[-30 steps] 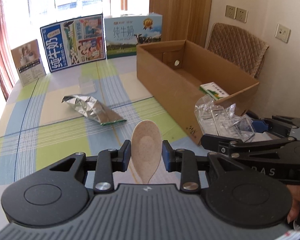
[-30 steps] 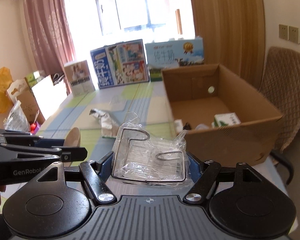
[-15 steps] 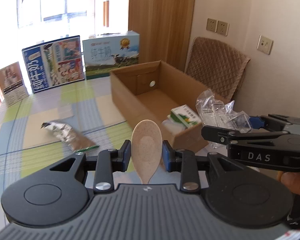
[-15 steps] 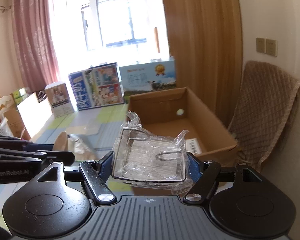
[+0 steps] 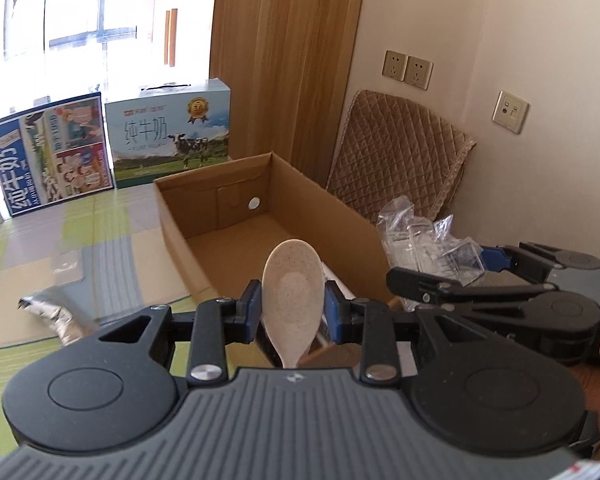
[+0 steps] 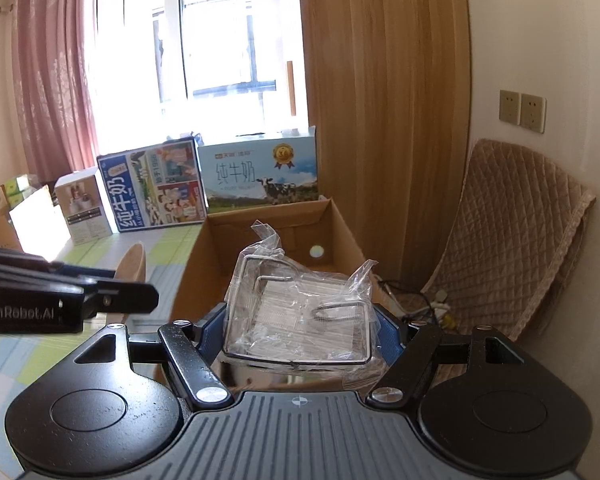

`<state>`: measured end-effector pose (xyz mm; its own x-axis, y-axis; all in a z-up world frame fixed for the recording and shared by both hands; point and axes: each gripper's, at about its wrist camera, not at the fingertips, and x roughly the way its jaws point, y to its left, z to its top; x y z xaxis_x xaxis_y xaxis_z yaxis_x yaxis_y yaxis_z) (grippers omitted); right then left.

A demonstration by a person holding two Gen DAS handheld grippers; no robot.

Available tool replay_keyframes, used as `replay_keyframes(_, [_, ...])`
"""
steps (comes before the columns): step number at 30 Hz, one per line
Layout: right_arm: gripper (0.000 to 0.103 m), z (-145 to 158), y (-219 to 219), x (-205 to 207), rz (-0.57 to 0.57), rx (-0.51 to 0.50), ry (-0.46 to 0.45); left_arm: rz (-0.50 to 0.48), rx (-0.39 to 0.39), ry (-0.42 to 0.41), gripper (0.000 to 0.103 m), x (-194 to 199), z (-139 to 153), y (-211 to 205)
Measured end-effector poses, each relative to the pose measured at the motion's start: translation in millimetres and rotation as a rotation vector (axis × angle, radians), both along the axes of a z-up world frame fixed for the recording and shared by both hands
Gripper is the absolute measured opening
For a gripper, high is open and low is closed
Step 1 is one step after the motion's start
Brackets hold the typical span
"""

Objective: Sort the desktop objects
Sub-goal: 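Carry the wooden spoon with the left tool while the right tool carries the bagged rack over the box, then open both tools to drop the spoon and wire rack into the box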

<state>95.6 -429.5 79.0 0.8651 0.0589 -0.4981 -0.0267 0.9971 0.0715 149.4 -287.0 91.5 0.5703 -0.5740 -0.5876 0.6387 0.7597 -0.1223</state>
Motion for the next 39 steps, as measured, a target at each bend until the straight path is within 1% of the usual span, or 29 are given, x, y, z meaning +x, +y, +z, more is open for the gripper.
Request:
replay_keyframes(5, [0.071, -4, -9, 20, 0.008, -0.015, 0.007, 0.021, -0.042, 0.019, 0.027, 26, 1, -15])
replay_keyframes(10, [0.071, -10, -13, 40, 0.019, -0.029, 0.019, 0.038, -0.069, 0.029, 0.027, 49, 2, -28])
replay_keyframes(21, [0.071, -25, -20, 71, 0.035, -0.053, 0.043, 0.093, -0.128, 0.091, 0.027, 90, -17, -45])
replay_keyframes(27, [0.071, -35, -20, 80, 0.041, -0.058, 0.06, 0.113, -0.136, 0.114, 0.027, 102, -32, -49])
replay_keyframes(31, [0.071, -41, -20, 83, 0.039, -0.059, 0.073, 0.144, -0.132, 0.131, 0.027, 108, -44, -47])
replay_keyframes(32, [0.071, -43, -20, 84, 0.039, -0.058, 0.075, 0.159, -0.127, 0.133, 0.029, 108, -46, -46])
replay_keyframes(33, [0.071, -44, -20, 84, 0.039, -0.058, 0.077, 0.168, -0.126, 0.133, 0.034, 109, -48, -44])
replay_keyframes(39, [0.071, -48, -15, 85, 0.049, -0.054, 0.085, 0.192, -0.13, 0.138, 0.034, 108, -52, -27])
